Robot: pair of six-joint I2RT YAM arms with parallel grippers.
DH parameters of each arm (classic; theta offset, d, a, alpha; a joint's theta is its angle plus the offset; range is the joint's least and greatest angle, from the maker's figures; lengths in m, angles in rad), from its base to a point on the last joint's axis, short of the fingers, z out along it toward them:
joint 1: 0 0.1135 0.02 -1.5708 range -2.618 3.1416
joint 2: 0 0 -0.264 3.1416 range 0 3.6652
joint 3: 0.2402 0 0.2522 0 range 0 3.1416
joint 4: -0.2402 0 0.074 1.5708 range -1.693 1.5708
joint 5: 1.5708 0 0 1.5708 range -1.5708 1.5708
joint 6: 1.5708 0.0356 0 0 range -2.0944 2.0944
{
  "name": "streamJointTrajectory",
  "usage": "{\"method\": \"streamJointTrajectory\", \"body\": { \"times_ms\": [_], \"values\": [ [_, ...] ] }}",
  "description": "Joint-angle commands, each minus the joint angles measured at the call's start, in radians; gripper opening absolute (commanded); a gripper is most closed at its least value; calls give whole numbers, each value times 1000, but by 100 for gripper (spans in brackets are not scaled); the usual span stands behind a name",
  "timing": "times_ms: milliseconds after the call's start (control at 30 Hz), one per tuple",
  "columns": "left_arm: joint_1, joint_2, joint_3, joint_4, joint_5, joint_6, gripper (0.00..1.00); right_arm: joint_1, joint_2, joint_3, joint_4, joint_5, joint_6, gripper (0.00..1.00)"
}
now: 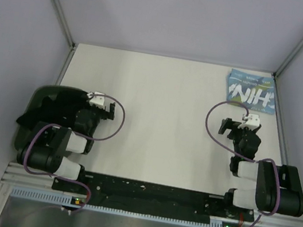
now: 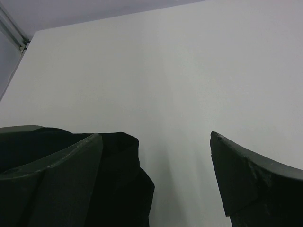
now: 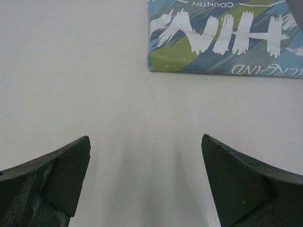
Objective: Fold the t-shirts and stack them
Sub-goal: Grab crumpled tshirt from bin with the left arm
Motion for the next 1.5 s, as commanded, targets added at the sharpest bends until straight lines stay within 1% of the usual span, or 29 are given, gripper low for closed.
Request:
{"method": "streamJointTrajectory", "body": {
  "times_ms": [0, 67, 100, 167, 233, 300, 367, 433, 467, 500, 533, 567, 600, 633, 667, 700, 767, 833, 933, 1033, 1133, 1200, 1267, 1333, 1367, 1433, 1467],
  "values": [
    [4, -4, 34, 24, 1, -10, 99, -5, 1, 33, 22, 4, 3, 99],
    [7, -4, 57, -17, 34, -1, 99, -5, 2, 33, 23, 0, 1, 99],
    [24, -5, 66, -37, 72, -7, 99, -5, 2, 33, 23, -2, 0, 99],
    [43, -40, 109, -136, 149, -3, 99, -5, 1, 32, 25, -2, 1, 99],
    [43, -112, 202, -359, 212, 16, 99, -5, 0, 32, 25, -2, 0, 99],
    [43, -192, 340, -663, 333, 77, 98, -3, 1, 32, 25, -2, 1, 99],
    [43, -232, 464, -880, 453, 109, 92, -5, -1, 32, 26, -2, 0, 99],
    [43, -242, 655, -1200, 502, 161, 90, -5, -1, 27, 29, -2, 1, 99],
    [43, -231, 748, -1394, 492, 202, 88, -3, -6, 24, 38, 0, 0, 99],
    [43, -217, 853, -1543, 440, 220, 88, -3, -25, 18, 34, 6, 4, 99],
    [46, -199, 933, -1697, 344, 246, 88, 0, -73, 21, -16, 7, -3, 99],
    [53, -185, 999, -1797, 258, 272, 89, 2, -135, 36, -96, 13, -5, 99],
    [66, -171, 1047, -1888, 187, 296, 99, 5, -185, 73, -211, 18, -5, 99],
    [84, -163, 1063, -1939, 110, 328, 99, 3, -229, 114, -304, 48, 12, 99],
    [93, -160, 1061, -1957, 59, 357, 99, 3, -269, 153, -363, 56, 57, 99],
    [160, -159, 1057, -1968, 35, 384, 99, 3, -297, 186, -409, 26, 70, 99],
    [254, -147, 1052, -1997, 47, 419, 99, 6, -349, 254, -469, -110, 101, 99],
    [331, -127, 1043, -2046, 71, 468, 99, 18, -398, 337, -572, -210, 128, 99],
    [380, -113, 990, -2050, 77, 526, 99, 84, -447, 415, -672, -296, 135, 99],
    [424, -65, 928, -1981, 50, 569, 99, 146, -490, 431, -699, -364, 132, 99],
    [463, 24, 928, -1929, 28, 579, 99, 189, -522, 437, -721, -425, 138, 99],
    [478, 83, 942, -1902, 33, 576, 99, 213, -538, 446, -756, -437, 132, 99],
    [478, 142, 957, -1901, 56, 568, 98, 233, -549, 448, -781, -439, 122, 99],
    [478, 186, 963, -1893, 108, 547, 96, 252, -556, 444, -795, -441, 113, 99],
    [478, 200, 965, -1886, 125, 530, 95, 259, -561, 443, -801, -441, 106, 99],
    [480, 229, 985, -1913, 171, 504, 83, 272, -569, 444, -813, -436, 93, 99],
    [481, 237, 991, -1940, 206, 503, 69, 278, -572, 448, -819, -434, 92, 99]
  ]
}}
